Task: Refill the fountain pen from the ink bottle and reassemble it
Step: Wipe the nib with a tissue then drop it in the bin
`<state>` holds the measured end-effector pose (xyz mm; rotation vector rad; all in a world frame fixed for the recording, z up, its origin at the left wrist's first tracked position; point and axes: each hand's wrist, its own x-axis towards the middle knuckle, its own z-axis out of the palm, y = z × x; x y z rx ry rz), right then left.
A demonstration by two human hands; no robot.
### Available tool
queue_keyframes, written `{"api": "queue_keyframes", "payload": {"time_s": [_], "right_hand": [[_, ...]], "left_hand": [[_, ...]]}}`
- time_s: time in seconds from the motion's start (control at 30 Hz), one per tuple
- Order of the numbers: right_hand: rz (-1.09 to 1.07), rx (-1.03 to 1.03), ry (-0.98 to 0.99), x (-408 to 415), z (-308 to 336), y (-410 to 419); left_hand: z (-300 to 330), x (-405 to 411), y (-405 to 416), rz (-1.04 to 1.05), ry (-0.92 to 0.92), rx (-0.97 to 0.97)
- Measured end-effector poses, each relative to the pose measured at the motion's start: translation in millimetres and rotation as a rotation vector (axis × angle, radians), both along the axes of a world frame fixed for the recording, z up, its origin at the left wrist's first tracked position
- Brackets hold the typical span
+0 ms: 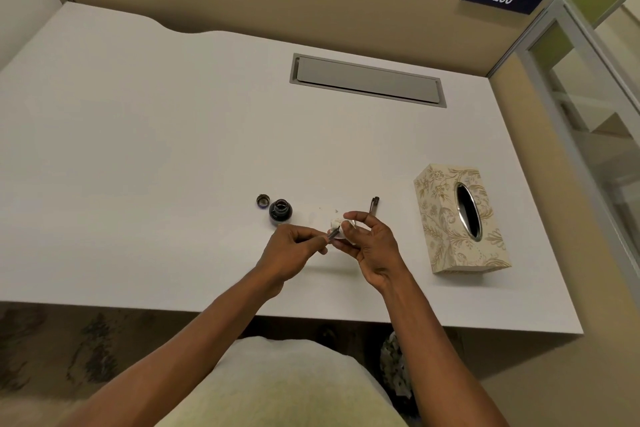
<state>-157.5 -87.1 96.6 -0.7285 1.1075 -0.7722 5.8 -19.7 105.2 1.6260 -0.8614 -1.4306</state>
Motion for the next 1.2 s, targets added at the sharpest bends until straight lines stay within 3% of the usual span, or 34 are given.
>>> {"api": "queue_keyframes", "payload": {"time_s": [0.23, 0.43, 0.67, 0.77, 1.0, 1.2], "right_hand": [[-0.132, 0.015, 0.035, -4, -5, -4], [-0.21, 0.096, -0.082, -12, -8, -4], [-0.179, 0.178, -0.131, -12, -10, 9], [-0.148, 0.141, -0.027, -11, -8, 16], [-0.168, 0.095, -0.125, -12, -4, 29], [-0.277, 0.09, -0.069, -11, -5, 43]], "left_hand": [[-2, 4, 1, 0.017, 0.069, 0.007], [2, 9, 1, 0.047, 0.118, 0.015], [-2, 16, -2, 0.021, 0.347, 0.081], [-5, 17, -3, -0.003, 0.353, 0.09], [-11, 17, -4, -0.075, 0.332, 0.103], [-16, 18, -9, -0.156, 0.299, 0.114]]}}
